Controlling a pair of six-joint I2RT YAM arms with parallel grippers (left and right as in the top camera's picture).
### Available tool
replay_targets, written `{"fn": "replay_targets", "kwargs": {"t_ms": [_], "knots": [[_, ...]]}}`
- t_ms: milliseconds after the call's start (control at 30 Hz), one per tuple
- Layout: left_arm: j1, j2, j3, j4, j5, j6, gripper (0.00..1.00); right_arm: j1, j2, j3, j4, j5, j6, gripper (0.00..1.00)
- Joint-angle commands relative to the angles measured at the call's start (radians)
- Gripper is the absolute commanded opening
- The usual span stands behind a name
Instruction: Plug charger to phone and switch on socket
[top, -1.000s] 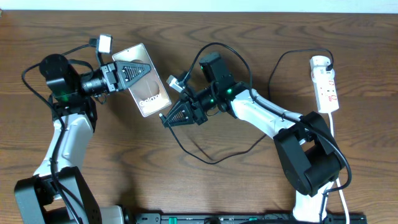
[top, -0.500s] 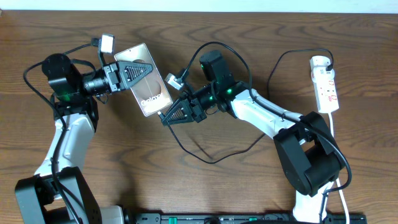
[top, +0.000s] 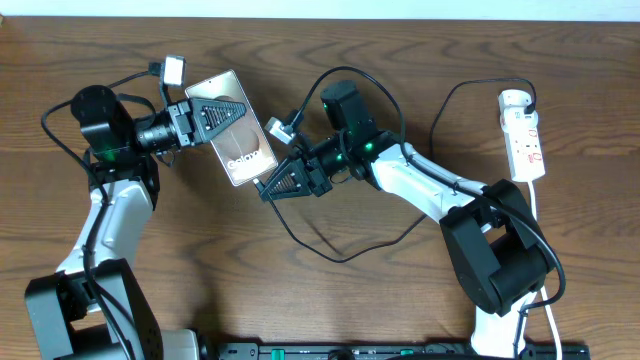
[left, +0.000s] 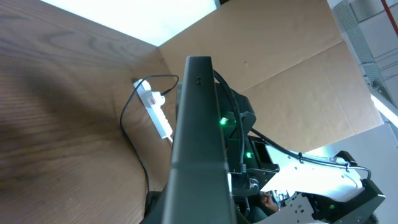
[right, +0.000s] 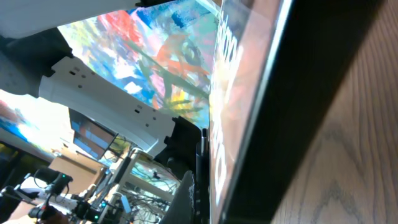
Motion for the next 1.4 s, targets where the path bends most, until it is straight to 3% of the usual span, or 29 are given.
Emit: {"fn": "replay_targets", "kwargs": {"t_ms": [0,533,1367], "knots": [[0.000,0.000,0.011,0.008,0.014,0.017,0.07,0.006,-0.019,0.013,0.002,-0.023,0.009,0.01],[0.020,-0.001,0.011,0.008,0.043,-0.051,0.07,0.006,-0.019,0.013,0.002,-0.023,0.009,0.01],[0.012,-0.001,0.011,0.008,0.043,-0.051,0.07,-0.005,-0.019,0.013,0.048,-0.023,0.040,0.01]]}}
